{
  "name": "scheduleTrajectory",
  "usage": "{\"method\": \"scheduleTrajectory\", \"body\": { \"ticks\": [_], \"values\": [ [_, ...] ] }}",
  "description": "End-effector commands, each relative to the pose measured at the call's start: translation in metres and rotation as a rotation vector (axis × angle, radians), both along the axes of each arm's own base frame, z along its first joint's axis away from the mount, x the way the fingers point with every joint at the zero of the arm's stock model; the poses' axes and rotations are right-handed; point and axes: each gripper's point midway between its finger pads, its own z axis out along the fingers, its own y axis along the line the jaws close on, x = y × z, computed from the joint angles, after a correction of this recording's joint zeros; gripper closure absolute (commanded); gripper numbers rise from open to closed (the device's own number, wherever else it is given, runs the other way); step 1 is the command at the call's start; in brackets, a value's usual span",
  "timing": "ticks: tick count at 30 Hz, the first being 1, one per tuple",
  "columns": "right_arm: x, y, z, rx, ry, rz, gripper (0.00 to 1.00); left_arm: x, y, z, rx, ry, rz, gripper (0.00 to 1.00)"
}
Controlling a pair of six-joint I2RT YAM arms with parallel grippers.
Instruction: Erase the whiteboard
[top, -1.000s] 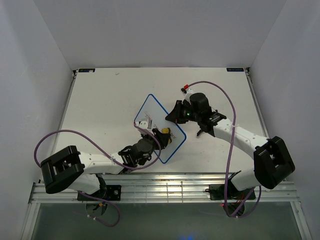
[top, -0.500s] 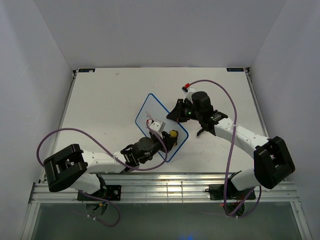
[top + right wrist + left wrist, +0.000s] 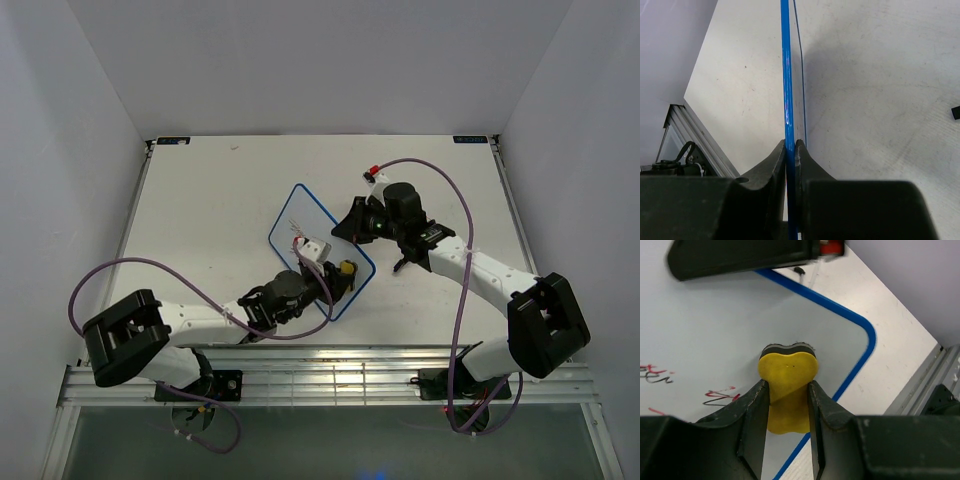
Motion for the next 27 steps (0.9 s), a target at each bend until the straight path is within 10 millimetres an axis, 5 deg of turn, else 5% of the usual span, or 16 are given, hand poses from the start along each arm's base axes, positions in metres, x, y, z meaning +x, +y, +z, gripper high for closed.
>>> {"method": "scheduleTrajectory", "body": {
  "ticks": [1,6,12,16,20,27],
  "values": [
    [-0.024,0.03,0.073,0.227,-0.094,0.118,0.92,0.025,0.029,-0.03,0.033,0.15,0.145,0.99],
    [-0.027,0.03,0.07,0.234,-0.081,0.124,0.92,0.046,0.051,-0.048,0.016,0.263,0.24,0.99],
    [-0.027,0.029,0.067,0.231,-0.078,0.123,0.92,0.051,0.046,-0.046,0.017,0.278,0.238,1.0],
    [-0.026,0.031,0.06,0.224,-0.068,0.122,0.92,0.039,0.021,-0.027,0.001,0.218,0.077,1.0],
    [-0.023,0.033,0.06,0.222,-0.069,0.122,0.92,0.006,-0.006,-0.007,-0.007,0.1,-0.118,1.0],
    [-0.021,0.033,0.053,0.194,-0.061,0.123,0.92,-0.022,-0.019,0.008,0.024,-0.051,-0.268,1.0]
  ]
}}
